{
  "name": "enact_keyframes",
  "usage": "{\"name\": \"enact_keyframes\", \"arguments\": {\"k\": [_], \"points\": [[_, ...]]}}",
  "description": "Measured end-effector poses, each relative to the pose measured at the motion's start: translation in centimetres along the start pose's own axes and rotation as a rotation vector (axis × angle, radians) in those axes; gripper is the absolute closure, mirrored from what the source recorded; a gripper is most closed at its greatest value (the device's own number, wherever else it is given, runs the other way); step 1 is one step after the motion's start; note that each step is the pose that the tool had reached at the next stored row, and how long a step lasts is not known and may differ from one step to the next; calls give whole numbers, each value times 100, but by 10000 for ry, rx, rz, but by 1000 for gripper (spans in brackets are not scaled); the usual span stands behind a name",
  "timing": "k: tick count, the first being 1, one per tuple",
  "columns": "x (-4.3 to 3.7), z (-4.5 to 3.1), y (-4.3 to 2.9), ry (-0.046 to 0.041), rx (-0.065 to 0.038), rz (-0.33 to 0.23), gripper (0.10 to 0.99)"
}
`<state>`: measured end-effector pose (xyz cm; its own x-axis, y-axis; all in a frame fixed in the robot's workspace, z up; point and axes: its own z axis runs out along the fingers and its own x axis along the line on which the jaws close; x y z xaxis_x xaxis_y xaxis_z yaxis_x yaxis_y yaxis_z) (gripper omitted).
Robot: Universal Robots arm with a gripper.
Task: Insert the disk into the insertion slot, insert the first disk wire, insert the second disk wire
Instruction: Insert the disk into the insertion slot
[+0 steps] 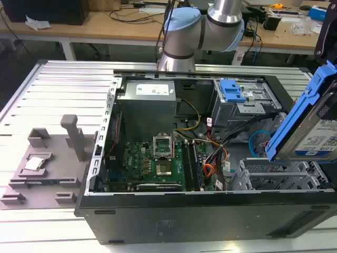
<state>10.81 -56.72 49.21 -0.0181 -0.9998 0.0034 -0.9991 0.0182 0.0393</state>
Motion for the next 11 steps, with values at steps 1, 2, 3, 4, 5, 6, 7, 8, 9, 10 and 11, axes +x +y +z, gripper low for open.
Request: {"name": "enact_keyframes", "arguments": {"k": [1, 2, 3, 4, 5, 6, 7, 8, 9, 10, 11], "points": [[0, 18, 0, -1, 0, 0, 718], [0, 53, -1, 0, 0, 0, 718], [0, 117, -4, -1, 0, 0, 718], [-1, 146, -5, 0, 0, 0, 718], [-1, 162, -6, 0, 0, 0, 718], [-1, 171, -6, -1, 0, 1, 718], [-1, 177, -6, -1, 0, 0, 718], [-1, 188, -7, 0, 0, 0, 718], [-1, 195, -7, -1, 0, 0, 718], [-1, 205, -7, -1, 0, 0, 718], [-1, 218, -8, -1, 0, 1, 718]]}}
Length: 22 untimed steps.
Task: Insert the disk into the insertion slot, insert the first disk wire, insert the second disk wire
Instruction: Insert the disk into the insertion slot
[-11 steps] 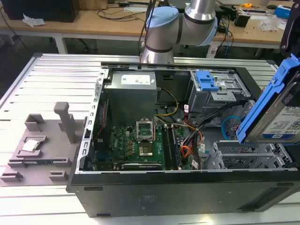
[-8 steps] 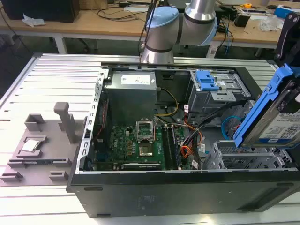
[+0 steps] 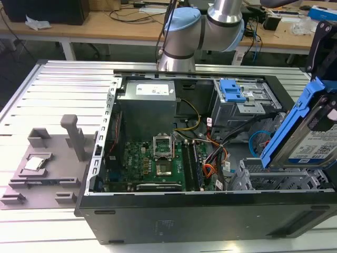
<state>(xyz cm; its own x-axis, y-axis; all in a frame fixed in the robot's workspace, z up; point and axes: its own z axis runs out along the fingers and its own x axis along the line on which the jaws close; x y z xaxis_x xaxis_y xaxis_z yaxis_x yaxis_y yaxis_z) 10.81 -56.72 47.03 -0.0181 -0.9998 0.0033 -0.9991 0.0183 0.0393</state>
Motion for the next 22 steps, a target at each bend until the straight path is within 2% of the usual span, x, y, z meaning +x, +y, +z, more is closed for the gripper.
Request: {"name": "enact_keyframes", "arguments": {"k": [3, 15, 22], "points": [[0, 45, -2, 0, 0, 0, 718], [0, 123, -5, 0, 0, 0, 718], [-1, 196, -8, 0, 0, 0, 718]]}}
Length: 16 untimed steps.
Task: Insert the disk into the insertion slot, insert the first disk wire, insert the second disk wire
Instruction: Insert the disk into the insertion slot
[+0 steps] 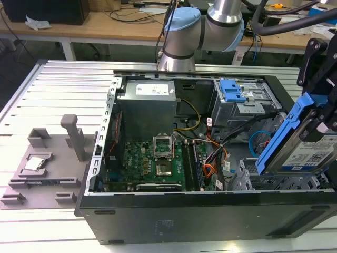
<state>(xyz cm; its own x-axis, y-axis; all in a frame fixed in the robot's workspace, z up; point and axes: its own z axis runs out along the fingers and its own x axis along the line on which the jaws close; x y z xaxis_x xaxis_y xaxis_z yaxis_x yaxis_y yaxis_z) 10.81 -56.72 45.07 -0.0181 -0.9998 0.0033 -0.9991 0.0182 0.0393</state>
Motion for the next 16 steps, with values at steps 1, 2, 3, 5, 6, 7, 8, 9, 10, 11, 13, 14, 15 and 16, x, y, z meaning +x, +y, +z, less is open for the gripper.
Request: {"name": "enact_keyframes", "arguments": {"k": [1, 2, 3, 5, 6, 7, 8, 9, 10, 11, 13, 14, 15, 16], "points": [[0, 6, 2, 0, 0, 1, 718], [-1, 11, 8, -3, 0, 2, 718], [-10, 16, 18, -6, 0, 1, 718], [-36, 26, 30, -19, 0, -3, 718], [-50, 30, 33, -25, 0, -4, 718], [-71, 37, 36, -31, 0, -5, 718], [-86, 42, 37, -35, -1, -5, 718], [-109, 53, 39, -41, -1, -4, 718], [-130, 70, 46, -44, -1, -2, 718], [-138, 89, 53, -44, -1, -4, 718], [-144, 109, 60, -43, -1, -5, 718], [-151, 122, 62, -43, -1, -6, 718], [-157, 130, 63, -43, -1, -8, 718], [-158, 138, 63, -45, 0, -8, 718]]}}
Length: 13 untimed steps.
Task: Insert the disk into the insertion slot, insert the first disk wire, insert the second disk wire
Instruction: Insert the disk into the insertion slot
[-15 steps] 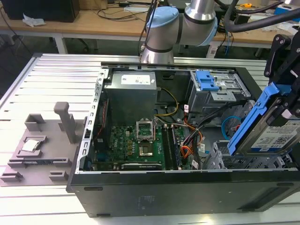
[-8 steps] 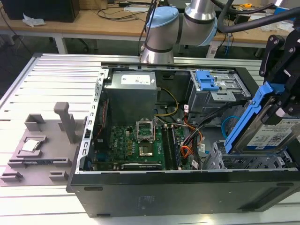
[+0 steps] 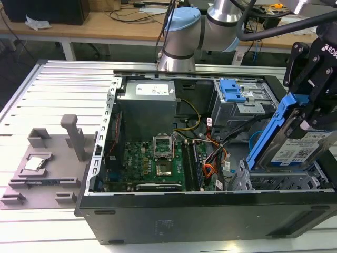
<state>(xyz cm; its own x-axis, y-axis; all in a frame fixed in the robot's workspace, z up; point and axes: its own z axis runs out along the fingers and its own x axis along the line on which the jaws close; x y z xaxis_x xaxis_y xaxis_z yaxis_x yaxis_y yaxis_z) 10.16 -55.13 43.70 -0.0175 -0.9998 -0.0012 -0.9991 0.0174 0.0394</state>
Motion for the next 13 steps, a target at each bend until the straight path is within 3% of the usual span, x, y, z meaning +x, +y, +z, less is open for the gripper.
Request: {"name": "enact_keyframes", "arguments": {"k": [13], "points": [[-5, 212, -7, 2, 0, 0, 718]]}}
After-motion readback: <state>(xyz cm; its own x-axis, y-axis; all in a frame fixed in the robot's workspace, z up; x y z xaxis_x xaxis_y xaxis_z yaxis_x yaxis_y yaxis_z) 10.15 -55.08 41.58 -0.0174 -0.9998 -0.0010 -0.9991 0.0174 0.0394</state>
